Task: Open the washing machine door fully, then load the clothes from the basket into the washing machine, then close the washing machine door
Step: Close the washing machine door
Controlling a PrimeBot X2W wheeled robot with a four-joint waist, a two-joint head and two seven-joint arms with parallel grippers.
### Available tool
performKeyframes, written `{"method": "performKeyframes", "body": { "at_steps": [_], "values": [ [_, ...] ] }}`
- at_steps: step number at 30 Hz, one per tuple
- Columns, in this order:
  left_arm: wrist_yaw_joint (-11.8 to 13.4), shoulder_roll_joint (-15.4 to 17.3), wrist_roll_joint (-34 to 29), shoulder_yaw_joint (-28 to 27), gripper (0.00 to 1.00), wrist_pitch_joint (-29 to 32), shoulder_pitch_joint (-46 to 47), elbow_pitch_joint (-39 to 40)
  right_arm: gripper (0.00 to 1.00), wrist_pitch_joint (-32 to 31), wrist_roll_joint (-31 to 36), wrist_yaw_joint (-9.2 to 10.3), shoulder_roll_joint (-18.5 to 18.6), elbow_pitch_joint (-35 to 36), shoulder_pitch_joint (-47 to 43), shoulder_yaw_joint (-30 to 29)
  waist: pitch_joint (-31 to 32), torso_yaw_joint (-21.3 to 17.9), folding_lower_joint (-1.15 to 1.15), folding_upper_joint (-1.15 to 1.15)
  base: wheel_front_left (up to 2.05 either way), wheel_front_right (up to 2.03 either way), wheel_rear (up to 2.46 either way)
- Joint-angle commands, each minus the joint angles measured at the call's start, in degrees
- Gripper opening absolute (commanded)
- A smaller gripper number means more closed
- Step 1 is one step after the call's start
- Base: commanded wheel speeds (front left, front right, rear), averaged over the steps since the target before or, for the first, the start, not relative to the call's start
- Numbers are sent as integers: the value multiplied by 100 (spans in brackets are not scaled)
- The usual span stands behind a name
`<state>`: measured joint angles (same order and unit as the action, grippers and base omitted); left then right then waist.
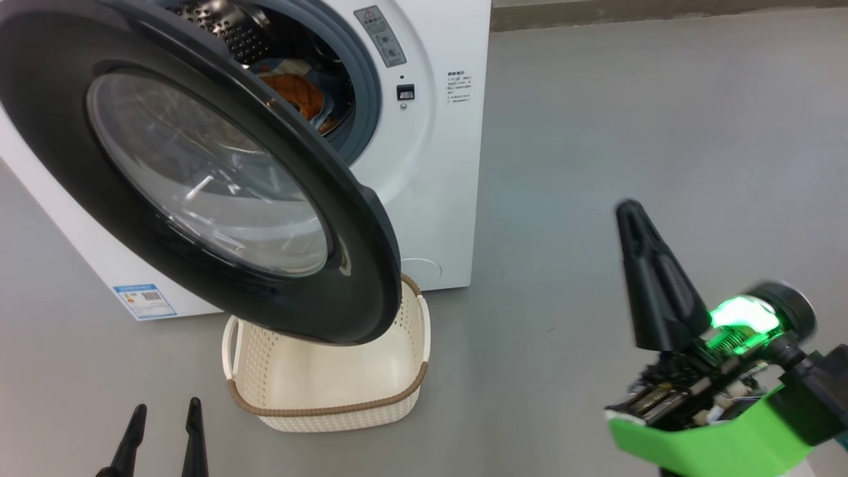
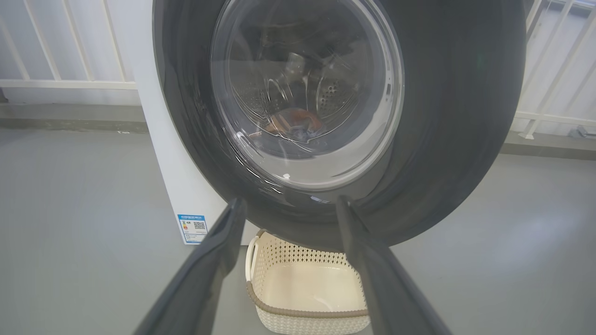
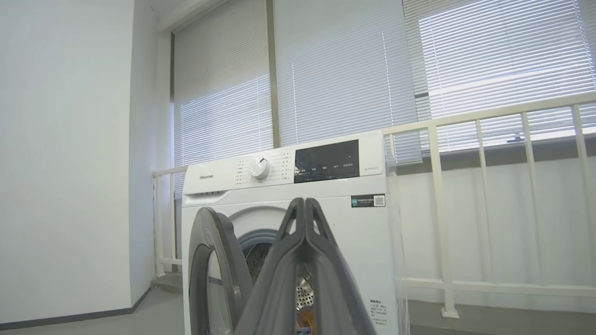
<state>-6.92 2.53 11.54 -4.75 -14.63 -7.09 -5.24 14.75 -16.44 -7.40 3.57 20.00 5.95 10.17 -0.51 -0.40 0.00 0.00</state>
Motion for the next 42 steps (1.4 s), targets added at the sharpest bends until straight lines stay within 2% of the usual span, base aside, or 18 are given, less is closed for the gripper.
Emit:
{"method": "performKeyframes", "body": {
  "at_steps": [1,5,12,16,22,32,42],
  "values": [
    [-23,35,39,-167,100,-37,208,93,0,25,-85,-9,38,277,319,332,-19,32,0,0,0,0,0],
    [-30,35,53,-138,100,-37,257,60,0,25,-168,-9,261,350,731,1093,-57,107,0,0,0,0,0],
    [-43,35,95,21,100,-37,453,19,0,25,-340,-9,577,-459,1434,2531,-230,447,0,0,0,0,0],
    [-48,35,125,87,100,-37,530,13,0,25,-479,-9,673,-959,1668,3112,-366,631,0,0,0,0,0],
    [-52,35,189,176,100,-37,671,38,0,25,-579,-9,749,-1659,1907,3608,-620,881,0,0,0,0,0],
    [-55,35,323,317,100,-37,931,137,0,25,-589,-9,827,-2319,2080,3569,-1061,1166,0,0,0,0,0],
    [-56,35,485,412,100,-37,1094,90,0,25,-328,-9,733,-2630,2186,2832,-1314,1286,0,0,0,0,0]
  ]
}}
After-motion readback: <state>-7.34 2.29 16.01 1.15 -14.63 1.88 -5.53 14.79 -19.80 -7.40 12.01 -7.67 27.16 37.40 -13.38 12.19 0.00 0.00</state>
